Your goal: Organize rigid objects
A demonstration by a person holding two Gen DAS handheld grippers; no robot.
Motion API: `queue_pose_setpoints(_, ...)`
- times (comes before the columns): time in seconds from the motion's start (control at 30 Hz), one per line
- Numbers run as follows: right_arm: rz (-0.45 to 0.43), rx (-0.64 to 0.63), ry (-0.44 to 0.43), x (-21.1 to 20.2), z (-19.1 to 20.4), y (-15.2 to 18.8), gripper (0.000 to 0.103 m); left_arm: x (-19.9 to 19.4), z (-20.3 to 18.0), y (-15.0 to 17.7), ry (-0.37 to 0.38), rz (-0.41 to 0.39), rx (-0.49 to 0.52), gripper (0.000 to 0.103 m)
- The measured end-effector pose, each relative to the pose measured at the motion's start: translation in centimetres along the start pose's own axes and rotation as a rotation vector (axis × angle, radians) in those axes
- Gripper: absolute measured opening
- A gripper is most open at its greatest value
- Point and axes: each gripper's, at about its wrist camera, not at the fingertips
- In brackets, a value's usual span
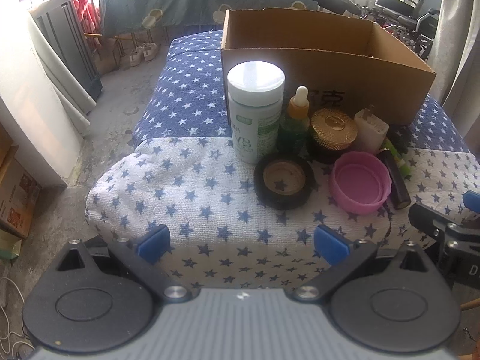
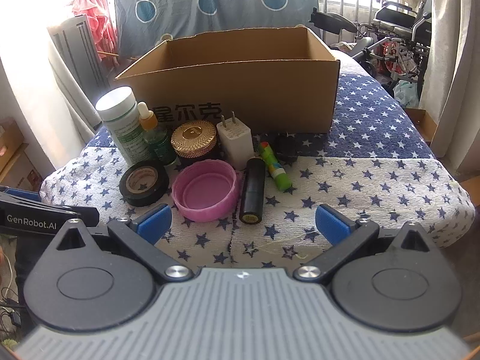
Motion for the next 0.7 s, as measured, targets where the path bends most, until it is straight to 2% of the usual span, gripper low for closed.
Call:
queue_pose_setpoints(0.1,-0.022,0.023,-0.003,0.1,-1.0,-0.2,0.102,0.2,-0.8,-0.8,0.027,-0.034,0.038,0.102)
queue_pose_setpoints(0.2,-0.058,0.050,-0.009,0.2,-2.4,-0.5,0.102,0.3,-1.8,-1.6,0.088,-0.073,0.086,0.102)
queue_pose_setpoints(0.27,-0.077,0.081,-0.021,0.3,-3.6,-0.9,0.102,0.4,-2.8,-2.0,0.144,-0.100,0.120,0.102)
queue_pose_setpoints(0.43,-0.096,0.204,-0.133,0.8,-7.1,-1.8,0.099,0.9,-5.9,-2.3,0.323,-0.127,0.236,0.095)
queue_pose_setpoints(0.5,-0.087,0.242,-0.180,1.3,-8.0,-2.0,0.091,1.1,-7.5,-2.1,0.375,-0.127,0.281,0.090)
queue_pose_setpoints(0.63,-0.032,0.297,-0.261,3.0,-8.9,-2.1,0.075,1.8,-10.1,-1.8,0.441,-0.122,0.339,0.070)
queue_pose_setpoints(0.7,0.001,0.309,-0.283,4.1,-8.8,-2.1,0.067,2.3,-11.0,-1.6,0.467,-0.110,0.357,0.063)
Point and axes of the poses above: each gripper's, at about its wrist camera, not at the fingertips, and x roughly the way its jaws point, z to its left, y to its underside, and after that the axes turned 2 degrees about -z, right-handed
